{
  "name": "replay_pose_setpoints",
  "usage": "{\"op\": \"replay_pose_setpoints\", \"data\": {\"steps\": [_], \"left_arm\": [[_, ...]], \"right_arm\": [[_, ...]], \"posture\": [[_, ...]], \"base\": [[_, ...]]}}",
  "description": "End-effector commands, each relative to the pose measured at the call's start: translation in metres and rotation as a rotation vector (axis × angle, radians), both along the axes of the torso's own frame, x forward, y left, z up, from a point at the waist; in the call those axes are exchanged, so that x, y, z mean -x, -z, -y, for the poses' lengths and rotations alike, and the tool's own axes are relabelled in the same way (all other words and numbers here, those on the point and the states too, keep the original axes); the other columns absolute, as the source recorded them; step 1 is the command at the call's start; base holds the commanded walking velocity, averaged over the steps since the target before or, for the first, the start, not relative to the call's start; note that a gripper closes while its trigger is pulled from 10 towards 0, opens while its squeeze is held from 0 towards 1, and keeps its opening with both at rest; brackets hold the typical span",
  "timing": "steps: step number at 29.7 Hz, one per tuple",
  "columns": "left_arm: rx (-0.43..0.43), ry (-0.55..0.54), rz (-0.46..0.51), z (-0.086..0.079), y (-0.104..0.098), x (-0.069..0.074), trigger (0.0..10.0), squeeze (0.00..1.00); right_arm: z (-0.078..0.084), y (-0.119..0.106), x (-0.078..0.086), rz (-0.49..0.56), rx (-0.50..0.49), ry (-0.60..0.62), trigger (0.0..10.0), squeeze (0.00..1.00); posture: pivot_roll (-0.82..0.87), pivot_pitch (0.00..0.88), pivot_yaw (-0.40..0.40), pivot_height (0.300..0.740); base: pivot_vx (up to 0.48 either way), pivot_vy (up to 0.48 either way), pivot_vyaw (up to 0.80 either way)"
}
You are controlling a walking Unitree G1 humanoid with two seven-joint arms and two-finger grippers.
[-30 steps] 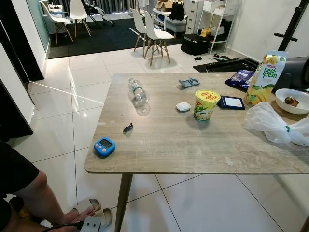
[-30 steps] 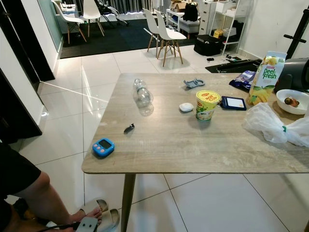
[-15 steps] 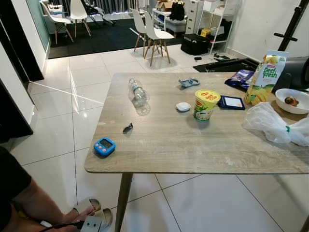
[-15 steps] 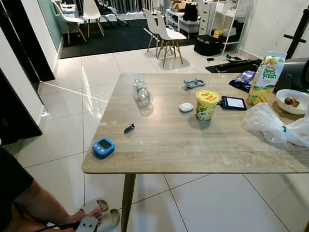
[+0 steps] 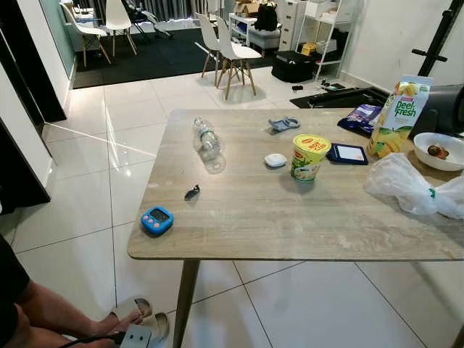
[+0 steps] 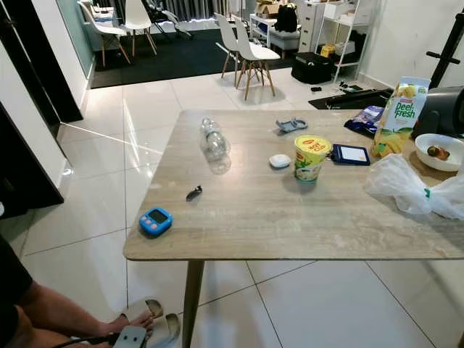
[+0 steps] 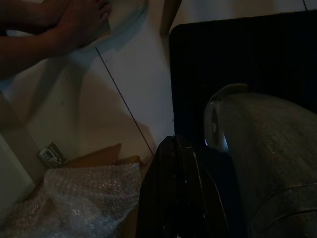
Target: Restocking fridge
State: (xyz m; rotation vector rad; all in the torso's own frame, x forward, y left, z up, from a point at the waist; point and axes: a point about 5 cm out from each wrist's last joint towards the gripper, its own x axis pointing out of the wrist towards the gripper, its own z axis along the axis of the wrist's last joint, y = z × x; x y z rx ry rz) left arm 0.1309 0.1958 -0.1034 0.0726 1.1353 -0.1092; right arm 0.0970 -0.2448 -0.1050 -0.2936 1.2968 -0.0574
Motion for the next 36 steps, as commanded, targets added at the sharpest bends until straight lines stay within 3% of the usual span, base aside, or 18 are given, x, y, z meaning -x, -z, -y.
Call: {"op": "replay_pose_setpoints", "data": {"steps": [1, 10, 11, 12, 19, 36], "left_arm": [[0.001, -0.011, -0.032, 0.001, 0.003, 0.009, 10.0, 0.0], [-0.013, -0.055, -0.017, -0.009, 0.001, 0.006, 10.0, 0.0], [-0.011, -0.065, -0.011, -0.01, 0.0, 0.004, 10.0, 0.49], [-0.014, -0.075, -0.001, -0.011, -0.001, 0.002, 10.0, 1.0], [-0.041, -0.114, 0.021, -0.017, -0.003, -0.002, 10.0, 1.0], [-0.05, -0.157, 0.008, -0.023, -0.001, 0.008, 10.0, 1.0]], "right_arm": [[-0.001, -0.001, -0.005, 0.026, -0.005, 0.022, 10.0, 1.0], [-0.005, -0.001, -0.007, 0.037, -0.015, 0.054, 10.0, 1.0], [-0.005, -0.001, -0.008, 0.038, -0.02, 0.062, 10.0, 1.0], [-0.005, 0.0, -0.007, 0.035, -0.025, 0.067, 10.0, 0.0], [-0.005, 0.0, -0.006, 0.027, -0.026, 0.066, 10.0, 0.0], [-0.005, 0.0, -0.006, 0.023, -0.029, 0.065, 10.0, 0.0]], "posture": [[0.06, 0.0, 0.0, 0.74], [0.06, 0.0, 0.012, 0.74], [0.06, 0.0, 0.011, 0.74], [0.06, 0.0, 0.011, 0.74], [0.07, 0.0, 0.007, 0.74], [0.08, 0.0, 0.004, 0.74]], "base": [[0.0, 0.0, 0.0], [0.0, 0.0, 0.0], [0.0, 0.0, 0.0], [0.0, 0.0, 0.0], [0.0, 0.0, 0.0], [0.0, 0.0, 0.0]]}}
